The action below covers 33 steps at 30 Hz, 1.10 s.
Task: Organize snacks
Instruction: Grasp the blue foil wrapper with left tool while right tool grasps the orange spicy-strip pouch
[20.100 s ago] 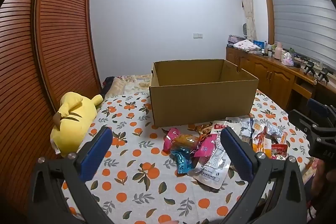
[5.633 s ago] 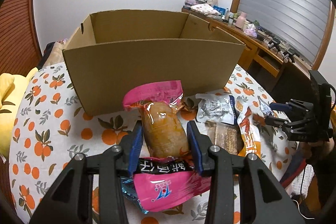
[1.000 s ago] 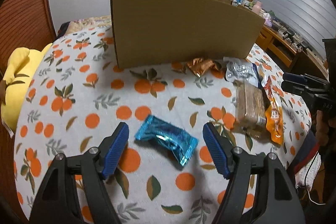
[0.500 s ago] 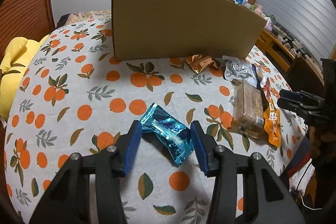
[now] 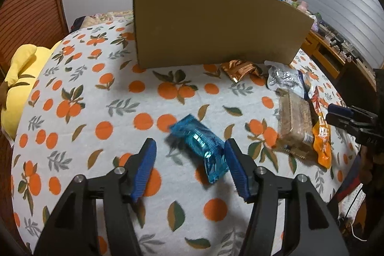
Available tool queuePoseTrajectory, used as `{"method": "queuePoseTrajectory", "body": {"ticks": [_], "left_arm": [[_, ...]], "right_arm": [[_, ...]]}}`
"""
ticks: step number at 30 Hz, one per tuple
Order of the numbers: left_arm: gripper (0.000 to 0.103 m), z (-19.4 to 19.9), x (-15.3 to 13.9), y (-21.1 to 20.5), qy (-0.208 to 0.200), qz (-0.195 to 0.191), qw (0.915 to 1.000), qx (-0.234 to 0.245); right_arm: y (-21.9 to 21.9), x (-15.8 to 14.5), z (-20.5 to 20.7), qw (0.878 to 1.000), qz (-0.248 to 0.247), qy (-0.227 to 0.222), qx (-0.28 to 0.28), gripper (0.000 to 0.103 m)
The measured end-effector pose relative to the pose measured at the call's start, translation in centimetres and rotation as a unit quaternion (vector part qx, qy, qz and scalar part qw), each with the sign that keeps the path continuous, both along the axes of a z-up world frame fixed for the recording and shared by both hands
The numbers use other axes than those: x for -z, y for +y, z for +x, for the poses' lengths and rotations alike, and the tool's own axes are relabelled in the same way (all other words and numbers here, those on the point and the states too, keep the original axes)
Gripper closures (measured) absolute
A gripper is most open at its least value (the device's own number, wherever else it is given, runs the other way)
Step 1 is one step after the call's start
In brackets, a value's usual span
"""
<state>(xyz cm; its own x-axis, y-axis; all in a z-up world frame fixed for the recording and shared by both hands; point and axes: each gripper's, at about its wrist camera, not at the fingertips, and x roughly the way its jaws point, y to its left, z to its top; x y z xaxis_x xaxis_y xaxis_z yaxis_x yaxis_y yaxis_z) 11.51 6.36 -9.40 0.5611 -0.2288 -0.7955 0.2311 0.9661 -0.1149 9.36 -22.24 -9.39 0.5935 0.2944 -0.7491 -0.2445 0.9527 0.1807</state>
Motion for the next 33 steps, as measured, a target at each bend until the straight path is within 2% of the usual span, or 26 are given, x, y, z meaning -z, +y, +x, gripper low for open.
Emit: {"method": "queuePoseTrajectory", "body": {"ticks": [7,10,16,24,33], "left_arm": [[0.043,-0.7,0.2,0.8,0.0,0.0,1.0,-0.003],[0.058,-1.0,0.2,0.6,-0.009,0.008,0.9999,0.01],[0.073,-0.7,0.2,0.2,-0.01,0.0,0.9997,0.023],[0.074,-0.7,0.2,-0.1,-0.014,-0.002,0.9997,0.023],[0.072,-0.8,0.2,-0.2,-0.016,0.002,0.9997,0.02]], "right_arm": [[-0.2,0.0,0.1,1.0,0.019,0.004,0.01,0.04],[0.1,-0.1,0.4,1.0,0.024,0.004,0.01,0.04],[0.6,0.7,1.5,0.999,0.041,0.017,0.023,0.038],[1.0,0.6,2.5,0.997,0.047,0.015,0.054,0.03],[1.8,0.9,1.7,0.998,-0.009,-0.002,0.064,0.025]]}}
